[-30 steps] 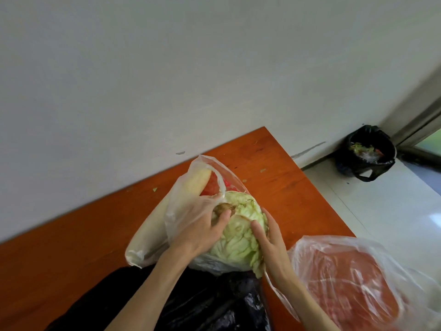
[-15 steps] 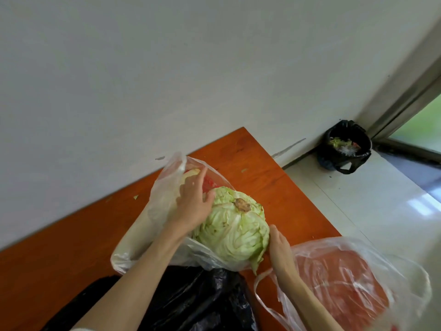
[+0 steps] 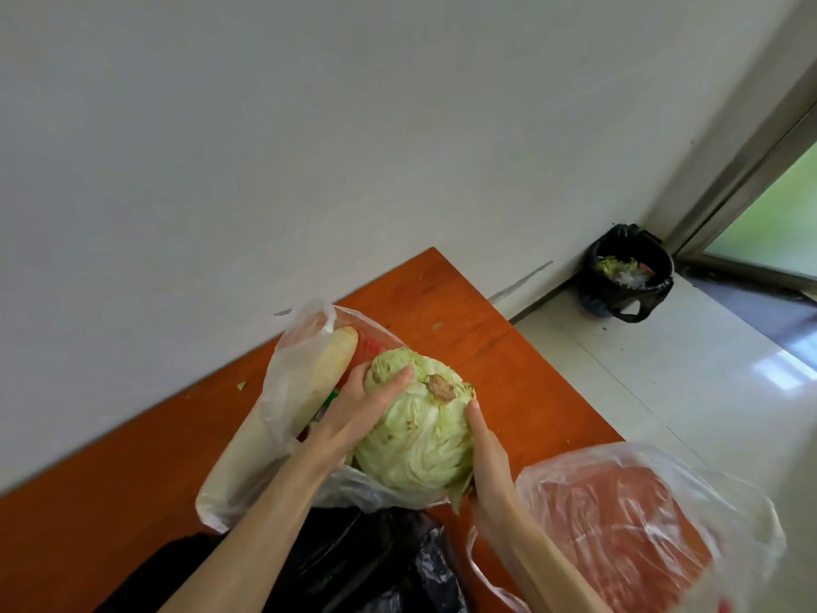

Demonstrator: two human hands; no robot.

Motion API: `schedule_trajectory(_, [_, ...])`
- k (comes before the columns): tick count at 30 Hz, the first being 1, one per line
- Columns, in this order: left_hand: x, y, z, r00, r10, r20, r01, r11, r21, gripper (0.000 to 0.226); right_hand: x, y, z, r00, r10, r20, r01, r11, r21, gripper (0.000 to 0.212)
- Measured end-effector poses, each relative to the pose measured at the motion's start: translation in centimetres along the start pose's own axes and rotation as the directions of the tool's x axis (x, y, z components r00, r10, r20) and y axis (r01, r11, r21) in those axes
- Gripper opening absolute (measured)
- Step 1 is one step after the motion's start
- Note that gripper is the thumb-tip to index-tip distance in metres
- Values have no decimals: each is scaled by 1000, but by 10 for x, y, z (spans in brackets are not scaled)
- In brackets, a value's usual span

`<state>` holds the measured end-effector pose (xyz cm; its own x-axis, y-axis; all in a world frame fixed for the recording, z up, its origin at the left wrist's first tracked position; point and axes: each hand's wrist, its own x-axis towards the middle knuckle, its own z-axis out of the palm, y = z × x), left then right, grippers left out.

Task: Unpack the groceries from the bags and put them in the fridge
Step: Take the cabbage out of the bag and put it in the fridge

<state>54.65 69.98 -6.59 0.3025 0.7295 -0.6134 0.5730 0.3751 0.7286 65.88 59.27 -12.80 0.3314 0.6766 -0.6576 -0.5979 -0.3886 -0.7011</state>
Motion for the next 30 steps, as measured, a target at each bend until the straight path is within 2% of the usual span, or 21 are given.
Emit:
schedule_trajectory(2, [-4, 11, 0, 996, 65, -65, -61, 997, 51, 89, -1, 0, 2, 999, -32, -18, 32, 999, 17, 79])
schedule_trajectory(4, [-13, 26, -1, 978, 157, -138, -140, 982, 123, 89, -1, -7, 5, 994, -105, -22, 105, 994, 13, 88])
schedule_trajectory(7, [-27, 47, -2, 919, 334, -209, -283, 929, 238, 91, 0, -27, 12, 984, -174, 45, 166, 976, 144, 87])
schedule_trajectory(10, [-46, 70, -7, 850, 454, -268, -390, 883, 261, 96, -4, -57, 21, 962, -244, 120, 203, 938, 280, 87])
schedule_trajectory(15, [-94, 102, -18, 748, 583, -317, -549, 812, 198, 108, -34, -114, 29, 863, -444, 242, 378, 885, 273, 82])
schedule_trajectory(19, [-137, 115, -21, 660, 696, -283, -706, 704, 83, 108, -87, -145, 20, 774, -562, 290, 528, 827, 194, 80])
schedule_trajectory(23, [-177, 120, -14, 574, 791, -210, -803, 595, 46, 106, -147, -145, -1, 720, -619, 313, 597, 783, 176, 76])
schedule_trajectory(30, [-249, 92, 31, 472, 874, -118, -882, 467, -69, 102, -257, -120, -53, 635, -758, 149, 750, 651, 117, 68])
